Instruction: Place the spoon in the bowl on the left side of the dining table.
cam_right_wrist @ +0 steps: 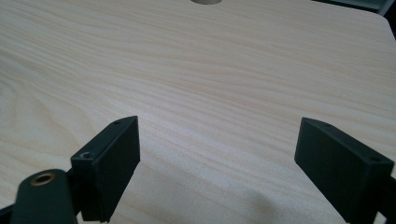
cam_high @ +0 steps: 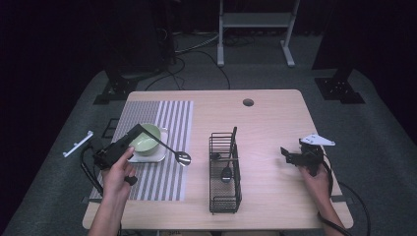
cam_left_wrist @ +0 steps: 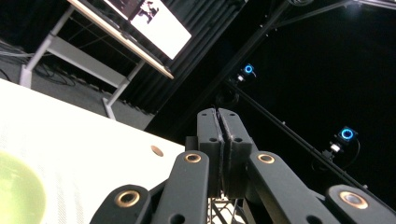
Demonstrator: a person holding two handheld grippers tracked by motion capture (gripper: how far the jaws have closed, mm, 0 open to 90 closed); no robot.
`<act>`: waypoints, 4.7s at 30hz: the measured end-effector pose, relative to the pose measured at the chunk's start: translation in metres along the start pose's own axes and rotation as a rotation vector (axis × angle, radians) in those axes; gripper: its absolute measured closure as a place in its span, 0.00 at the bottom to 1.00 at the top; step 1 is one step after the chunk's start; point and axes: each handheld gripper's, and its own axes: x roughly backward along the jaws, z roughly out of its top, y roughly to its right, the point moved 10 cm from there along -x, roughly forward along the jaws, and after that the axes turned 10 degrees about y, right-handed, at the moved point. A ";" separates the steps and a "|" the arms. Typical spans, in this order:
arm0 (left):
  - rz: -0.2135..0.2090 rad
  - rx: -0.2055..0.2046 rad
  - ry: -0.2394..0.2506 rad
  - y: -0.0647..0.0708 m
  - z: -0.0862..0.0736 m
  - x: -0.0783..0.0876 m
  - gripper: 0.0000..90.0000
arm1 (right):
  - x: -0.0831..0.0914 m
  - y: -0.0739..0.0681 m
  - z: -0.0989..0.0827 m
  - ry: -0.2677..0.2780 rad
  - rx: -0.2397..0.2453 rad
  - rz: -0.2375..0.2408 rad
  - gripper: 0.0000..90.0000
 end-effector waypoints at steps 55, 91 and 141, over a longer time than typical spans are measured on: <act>0.170 -0.021 0.086 -0.063 0.031 0.009 0.98 | 0.000 0.000 0.000 -0.004 0.006 -0.008 0.15; 0.284 0.001 0.191 -0.100 0.063 0.026 0.98 | 0.000 0.000 0.000 -0.004 0.008 -0.011 0.15; 0.395 0.021 0.272 -0.138 0.079 0.036 0.98 | 0.000 0.000 0.000 -0.003 0.009 -0.011 0.15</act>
